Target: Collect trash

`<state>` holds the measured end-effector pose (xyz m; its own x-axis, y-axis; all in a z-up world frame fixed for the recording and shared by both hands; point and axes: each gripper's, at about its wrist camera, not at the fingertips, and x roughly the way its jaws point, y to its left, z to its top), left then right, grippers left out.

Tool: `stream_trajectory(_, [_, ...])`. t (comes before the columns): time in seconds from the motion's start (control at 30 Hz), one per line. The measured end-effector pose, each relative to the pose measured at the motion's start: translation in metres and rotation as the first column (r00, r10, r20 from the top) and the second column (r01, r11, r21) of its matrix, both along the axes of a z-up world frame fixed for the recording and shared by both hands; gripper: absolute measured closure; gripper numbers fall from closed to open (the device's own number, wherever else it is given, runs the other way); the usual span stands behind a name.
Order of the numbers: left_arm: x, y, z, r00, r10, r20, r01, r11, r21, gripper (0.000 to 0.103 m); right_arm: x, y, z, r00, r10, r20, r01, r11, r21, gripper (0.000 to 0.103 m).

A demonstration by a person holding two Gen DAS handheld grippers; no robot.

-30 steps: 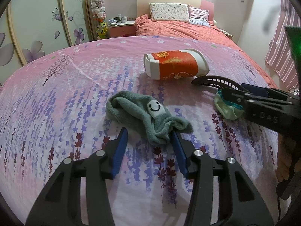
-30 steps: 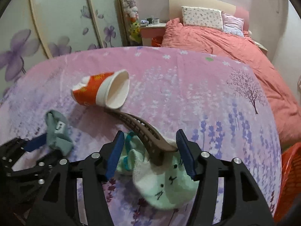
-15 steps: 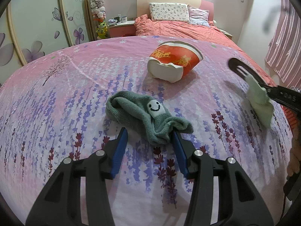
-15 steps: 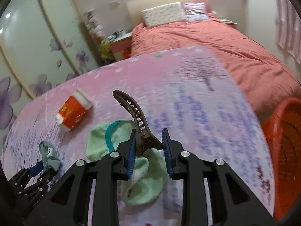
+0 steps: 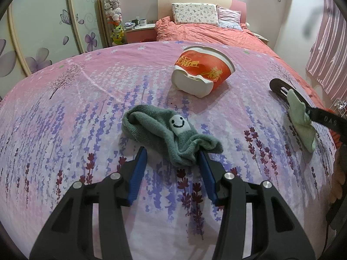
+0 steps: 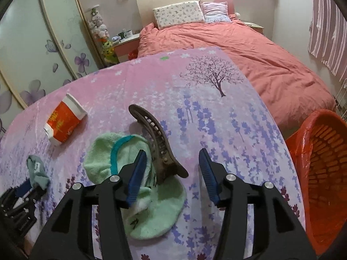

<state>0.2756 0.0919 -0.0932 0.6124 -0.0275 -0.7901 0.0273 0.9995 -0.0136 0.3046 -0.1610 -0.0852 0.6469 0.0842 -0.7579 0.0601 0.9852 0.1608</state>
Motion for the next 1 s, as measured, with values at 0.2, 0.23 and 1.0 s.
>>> stream_trajectory(0.2, [0.000,-0.001,0.000,1.000,0.000,0.000,0.000,1.000,0.000,0.054,-0.002,-0.009,0.008,1.000,-0.002,0.016,0.001,0.999,0.044,0.052])
stream_trajectory(0.23, [0.000,0.000,0.000,1.000,0.000,0.000,0.000,1.000,0.001,0.054,-0.001,-0.009,0.009,1.000,-0.002,0.017,0.002,0.999,0.041,0.052])
stream_trajectory(1.0, [-0.013,0.010,0.005,0.998,-0.048,0.032,0.051,0.994,-0.099,0.041,-0.053,-0.042,-0.003,0.992,-0.128,-0.014,0.127,0.991,-0.050,0.078])
